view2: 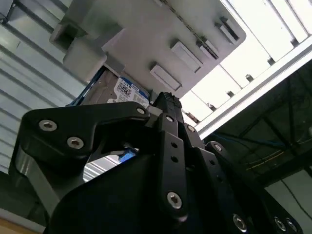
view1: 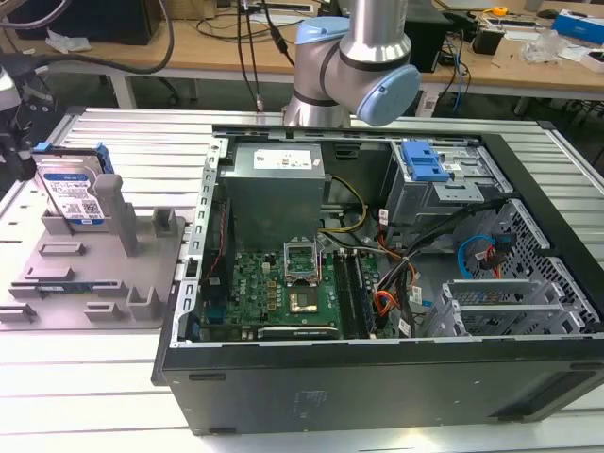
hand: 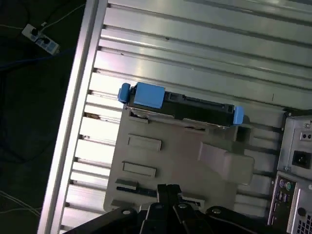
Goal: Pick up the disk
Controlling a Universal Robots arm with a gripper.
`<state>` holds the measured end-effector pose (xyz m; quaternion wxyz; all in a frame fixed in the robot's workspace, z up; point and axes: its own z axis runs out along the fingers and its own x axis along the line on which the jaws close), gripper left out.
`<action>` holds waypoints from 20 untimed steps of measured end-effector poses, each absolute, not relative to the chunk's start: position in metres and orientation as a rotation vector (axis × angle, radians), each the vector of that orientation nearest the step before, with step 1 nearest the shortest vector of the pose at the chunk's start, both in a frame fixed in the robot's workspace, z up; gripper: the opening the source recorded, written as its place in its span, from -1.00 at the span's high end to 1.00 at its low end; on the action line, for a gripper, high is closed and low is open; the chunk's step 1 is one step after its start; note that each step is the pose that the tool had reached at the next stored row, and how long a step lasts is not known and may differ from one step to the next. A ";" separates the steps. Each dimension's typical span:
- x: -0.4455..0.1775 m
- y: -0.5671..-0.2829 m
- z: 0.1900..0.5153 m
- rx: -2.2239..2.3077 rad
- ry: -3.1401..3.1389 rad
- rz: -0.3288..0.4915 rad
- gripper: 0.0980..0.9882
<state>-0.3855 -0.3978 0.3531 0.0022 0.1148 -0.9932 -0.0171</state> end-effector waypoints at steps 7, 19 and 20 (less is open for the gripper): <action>-0.386 -0.398 0.352 0.664 -3.062 -0.053 0.98; -0.386 -0.398 0.351 1.070 -2.940 -0.050 0.96; -0.386 -0.398 0.351 1.110 -2.925 -0.050 0.96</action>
